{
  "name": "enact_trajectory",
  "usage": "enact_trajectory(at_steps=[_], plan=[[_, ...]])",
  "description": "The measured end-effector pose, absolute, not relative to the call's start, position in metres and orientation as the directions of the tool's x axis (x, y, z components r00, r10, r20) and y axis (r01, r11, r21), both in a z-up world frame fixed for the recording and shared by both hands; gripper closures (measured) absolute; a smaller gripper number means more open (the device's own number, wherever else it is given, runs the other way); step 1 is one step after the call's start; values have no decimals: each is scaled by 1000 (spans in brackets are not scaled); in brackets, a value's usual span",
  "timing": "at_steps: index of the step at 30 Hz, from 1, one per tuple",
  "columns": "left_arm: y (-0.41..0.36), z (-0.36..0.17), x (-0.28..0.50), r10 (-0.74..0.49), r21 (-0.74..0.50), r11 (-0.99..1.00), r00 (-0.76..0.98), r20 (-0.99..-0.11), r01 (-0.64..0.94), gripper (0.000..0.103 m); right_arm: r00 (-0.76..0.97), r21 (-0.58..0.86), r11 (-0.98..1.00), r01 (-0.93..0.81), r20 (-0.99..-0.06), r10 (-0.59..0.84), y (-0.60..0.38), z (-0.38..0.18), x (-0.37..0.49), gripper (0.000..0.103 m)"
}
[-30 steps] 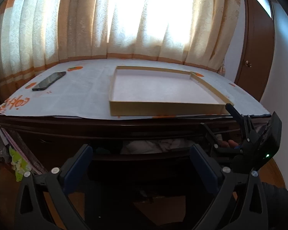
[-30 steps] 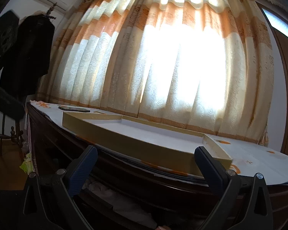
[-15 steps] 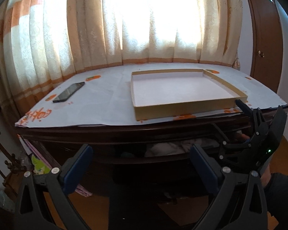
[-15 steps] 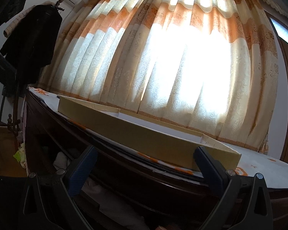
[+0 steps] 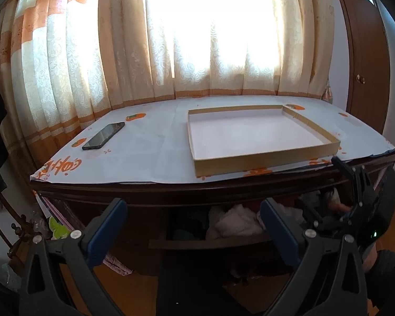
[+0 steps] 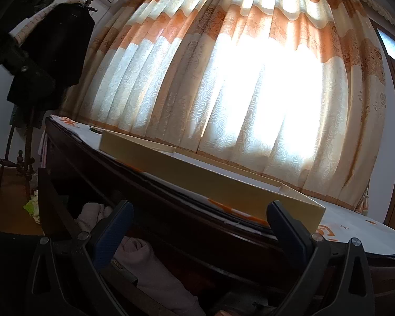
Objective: Take underwear out of drawer
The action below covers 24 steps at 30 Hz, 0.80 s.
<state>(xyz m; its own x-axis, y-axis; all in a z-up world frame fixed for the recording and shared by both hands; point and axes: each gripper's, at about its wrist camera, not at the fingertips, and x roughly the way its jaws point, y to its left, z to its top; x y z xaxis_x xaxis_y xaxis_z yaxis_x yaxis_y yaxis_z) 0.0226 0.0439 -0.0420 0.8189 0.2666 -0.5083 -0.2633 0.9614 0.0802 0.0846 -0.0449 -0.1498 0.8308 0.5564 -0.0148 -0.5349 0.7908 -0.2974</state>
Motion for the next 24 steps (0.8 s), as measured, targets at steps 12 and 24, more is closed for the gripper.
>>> enact_trajectory(at_steps=[12, 24], plan=[[41, -37, 19, 256, 73, 964, 829, -498, -254, 0, 819, -336, 755, -562, -102, 565, -45, -151, 59, 1], [42, -37, 21, 227, 48, 971, 832, -506, -236, 0, 809, -338, 737, -585, -175, 562, -51, -146, 42, 1]])
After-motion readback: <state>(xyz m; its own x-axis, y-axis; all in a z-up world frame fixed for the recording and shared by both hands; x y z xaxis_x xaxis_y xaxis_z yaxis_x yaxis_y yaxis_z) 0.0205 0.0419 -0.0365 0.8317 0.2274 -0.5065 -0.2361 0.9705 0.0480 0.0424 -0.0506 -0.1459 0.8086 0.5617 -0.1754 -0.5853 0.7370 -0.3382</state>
